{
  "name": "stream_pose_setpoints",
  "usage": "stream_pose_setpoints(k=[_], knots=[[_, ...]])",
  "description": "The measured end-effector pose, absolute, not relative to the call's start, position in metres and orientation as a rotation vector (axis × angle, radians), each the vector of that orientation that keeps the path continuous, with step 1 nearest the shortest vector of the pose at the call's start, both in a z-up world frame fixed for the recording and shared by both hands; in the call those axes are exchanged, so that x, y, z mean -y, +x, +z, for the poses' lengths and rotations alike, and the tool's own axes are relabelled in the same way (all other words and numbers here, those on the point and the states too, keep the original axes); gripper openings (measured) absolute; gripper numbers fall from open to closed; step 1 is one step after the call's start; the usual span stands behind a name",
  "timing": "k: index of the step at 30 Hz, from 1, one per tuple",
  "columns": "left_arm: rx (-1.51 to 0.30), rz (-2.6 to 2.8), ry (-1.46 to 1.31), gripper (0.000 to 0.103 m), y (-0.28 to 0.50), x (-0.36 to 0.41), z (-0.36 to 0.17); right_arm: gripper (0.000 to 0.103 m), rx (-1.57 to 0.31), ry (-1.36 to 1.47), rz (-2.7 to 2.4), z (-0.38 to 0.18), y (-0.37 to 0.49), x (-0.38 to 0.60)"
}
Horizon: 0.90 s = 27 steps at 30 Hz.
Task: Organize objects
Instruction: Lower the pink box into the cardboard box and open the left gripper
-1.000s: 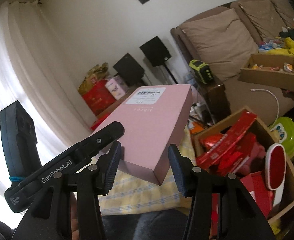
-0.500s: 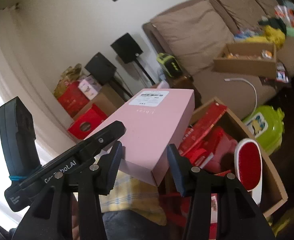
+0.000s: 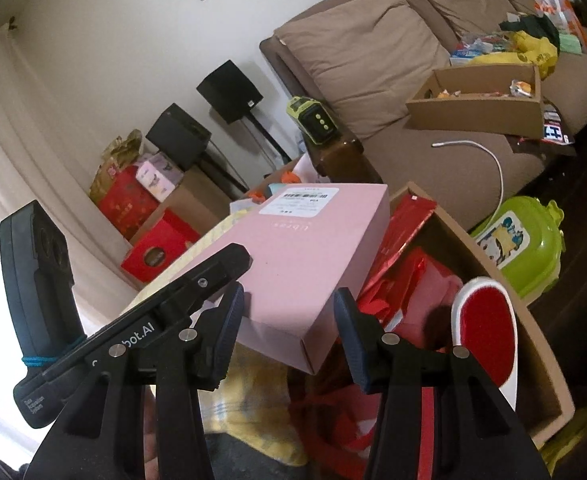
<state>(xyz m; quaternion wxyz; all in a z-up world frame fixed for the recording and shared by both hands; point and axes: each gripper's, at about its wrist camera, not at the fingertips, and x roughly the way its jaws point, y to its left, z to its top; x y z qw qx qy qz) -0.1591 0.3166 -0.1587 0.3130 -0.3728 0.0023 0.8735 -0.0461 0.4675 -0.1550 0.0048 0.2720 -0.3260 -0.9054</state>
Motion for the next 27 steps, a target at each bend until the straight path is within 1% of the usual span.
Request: stream_pose_setpoints(k=[5,9,13,16,21,23,25,27], knots=[[0.003,2.31,-1.075,0.054,-0.172,-0.328,-0.182,0.049,1.066,0.889,-2.814,-0.173,-0.058,-0.48],[-0.04,2.288,-1.212,0.053,-0.183,-0.341,-0.212,0.048,1.153,0.982,-2.771,-0.204,-0.067,-0.493],[-0.063,2.236,-1.385,0.053,-0.191,-0.353,-0.24,0.044,1.218,1.048,-2.743,-0.228,-0.072,-0.503],[-0.031,2.195,-1.455,0.053,-0.193,-0.356,-0.258,0.041,1.21,1.106,-2.769,-0.237,-0.073,-0.504],[-0.134,2.184,-1.469,0.053,-0.189,-0.367,-0.26,0.034,1.224,1.135,-2.798,-0.243,-0.073,-0.507],[-0.185,2.135,-1.526,0.055,-0.188,-0.371,-0.263,0.033,1.215,1.189,-2.803,-0.245,-0.073,-0.508],[-0.22,2.11,-1.545,0.057,-0.185,-0.371,-0.257,0.033,1.263,1.27,-2.773,-0.252,-0.073,-0.512],[-0.24,2.102,-1.543,0.06,-0.177,-0.368,-0.247,0.033,1.301,1.267,-2.762,-0.252,-0.069,-0.514]])
